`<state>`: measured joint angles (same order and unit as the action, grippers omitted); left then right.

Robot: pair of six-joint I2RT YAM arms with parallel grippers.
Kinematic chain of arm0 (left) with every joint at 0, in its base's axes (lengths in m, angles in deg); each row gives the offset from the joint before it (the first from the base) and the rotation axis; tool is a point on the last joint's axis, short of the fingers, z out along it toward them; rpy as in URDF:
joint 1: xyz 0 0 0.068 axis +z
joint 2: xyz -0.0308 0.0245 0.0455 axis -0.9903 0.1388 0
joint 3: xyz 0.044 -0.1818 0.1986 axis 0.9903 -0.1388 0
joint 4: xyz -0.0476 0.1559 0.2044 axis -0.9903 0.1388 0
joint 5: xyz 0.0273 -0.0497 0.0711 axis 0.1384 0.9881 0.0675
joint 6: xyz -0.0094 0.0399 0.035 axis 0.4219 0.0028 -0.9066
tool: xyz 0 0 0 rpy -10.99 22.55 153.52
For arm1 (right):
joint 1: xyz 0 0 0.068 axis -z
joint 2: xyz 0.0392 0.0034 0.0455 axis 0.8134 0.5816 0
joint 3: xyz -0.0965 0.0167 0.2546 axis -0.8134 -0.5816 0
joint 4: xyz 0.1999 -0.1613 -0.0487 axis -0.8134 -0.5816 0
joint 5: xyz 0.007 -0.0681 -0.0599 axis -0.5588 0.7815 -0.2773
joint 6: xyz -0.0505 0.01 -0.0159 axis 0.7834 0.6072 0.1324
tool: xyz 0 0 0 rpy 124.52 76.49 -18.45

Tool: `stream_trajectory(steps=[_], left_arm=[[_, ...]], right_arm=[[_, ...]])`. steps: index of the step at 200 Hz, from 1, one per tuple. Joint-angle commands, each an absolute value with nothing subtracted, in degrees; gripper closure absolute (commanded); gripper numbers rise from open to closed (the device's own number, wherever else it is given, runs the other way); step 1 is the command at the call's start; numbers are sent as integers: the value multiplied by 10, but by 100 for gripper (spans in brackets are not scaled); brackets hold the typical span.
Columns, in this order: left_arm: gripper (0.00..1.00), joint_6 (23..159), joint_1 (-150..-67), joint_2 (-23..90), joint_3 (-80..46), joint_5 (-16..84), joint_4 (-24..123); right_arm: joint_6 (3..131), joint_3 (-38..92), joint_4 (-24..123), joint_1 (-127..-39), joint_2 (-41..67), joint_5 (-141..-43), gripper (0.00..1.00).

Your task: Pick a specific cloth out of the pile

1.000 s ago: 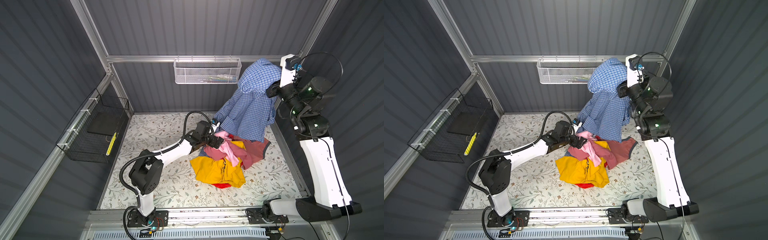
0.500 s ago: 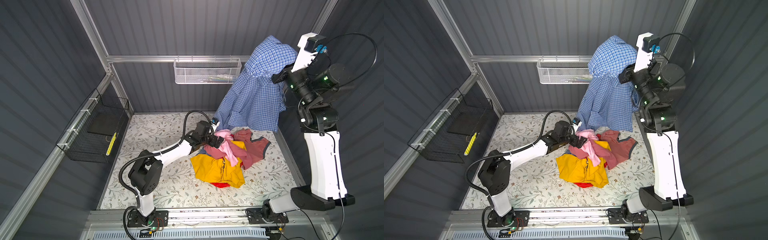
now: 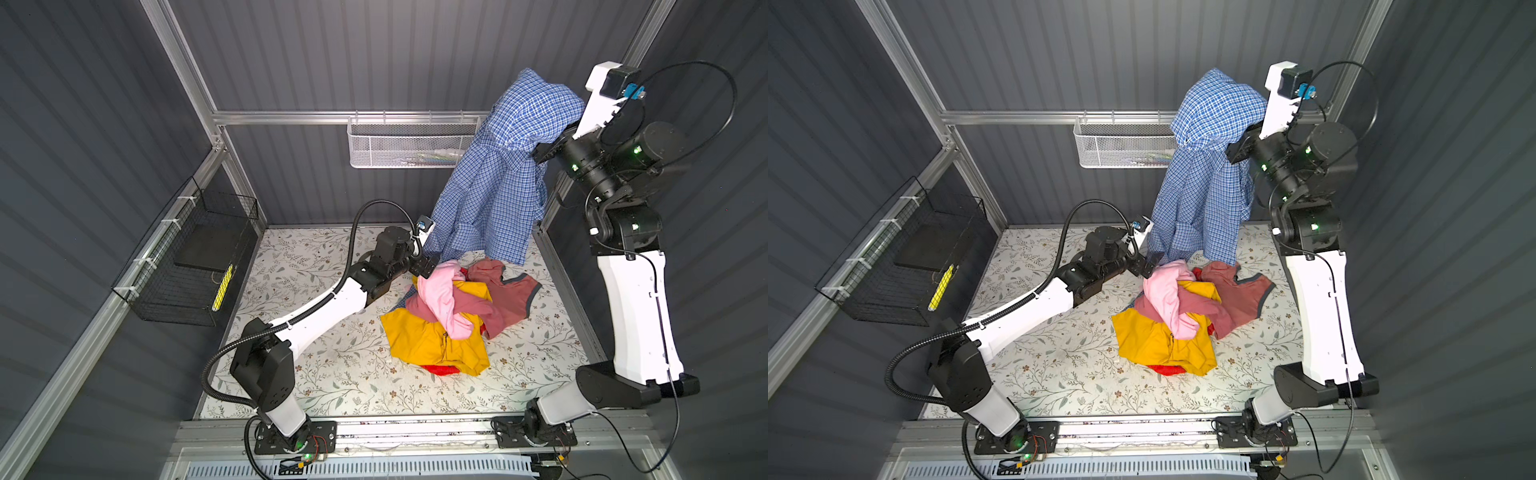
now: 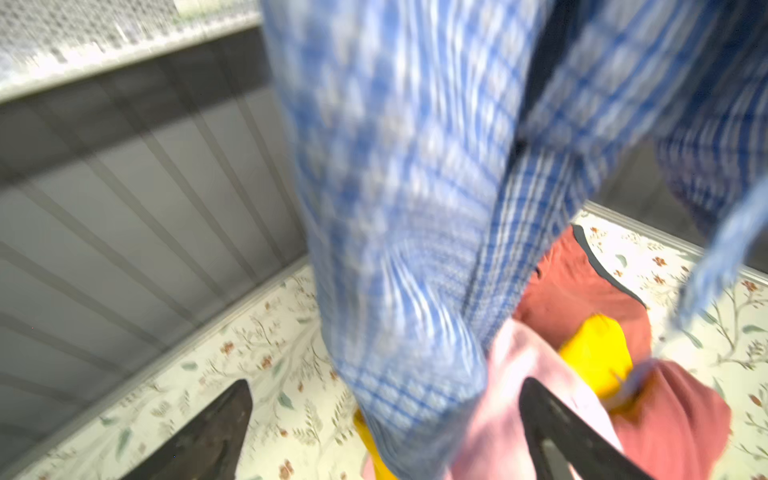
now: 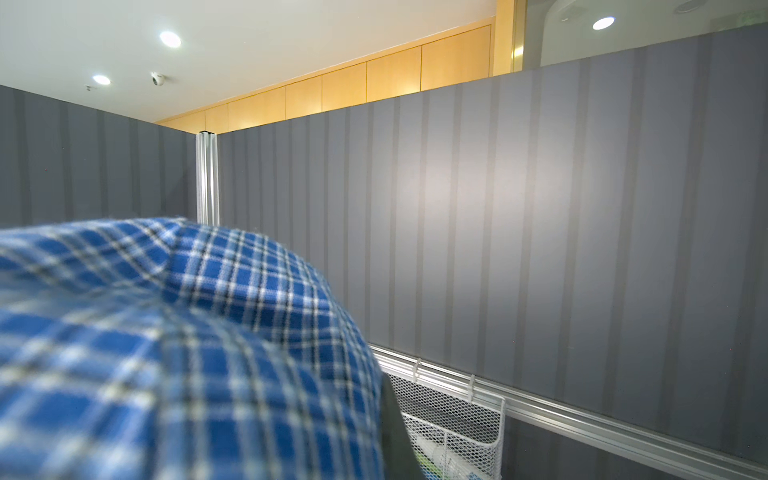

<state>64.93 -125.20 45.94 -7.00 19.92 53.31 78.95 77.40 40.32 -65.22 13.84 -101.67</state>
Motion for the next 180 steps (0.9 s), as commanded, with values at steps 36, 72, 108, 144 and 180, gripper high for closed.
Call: stream_trajectory(steps=[36,72,108,144,180], left_arm=[[0,521,-1250,496,11,235,486],[0,537,-1237,558,65,318,446],[0,576,-1214,598,85,448,368],[7,619,-1212,650,151,535,346],[72,656,-1212,691,202,565,335]], right_arm=[[771,775,451,-659,126,-1076,100],[772,735,456,-659,106,-1090,100],[765,684,474,-655,74,-1098,100],[760,658,460,-649,67,-1110,100],[742,605,481,-645,55,-1120,100]])
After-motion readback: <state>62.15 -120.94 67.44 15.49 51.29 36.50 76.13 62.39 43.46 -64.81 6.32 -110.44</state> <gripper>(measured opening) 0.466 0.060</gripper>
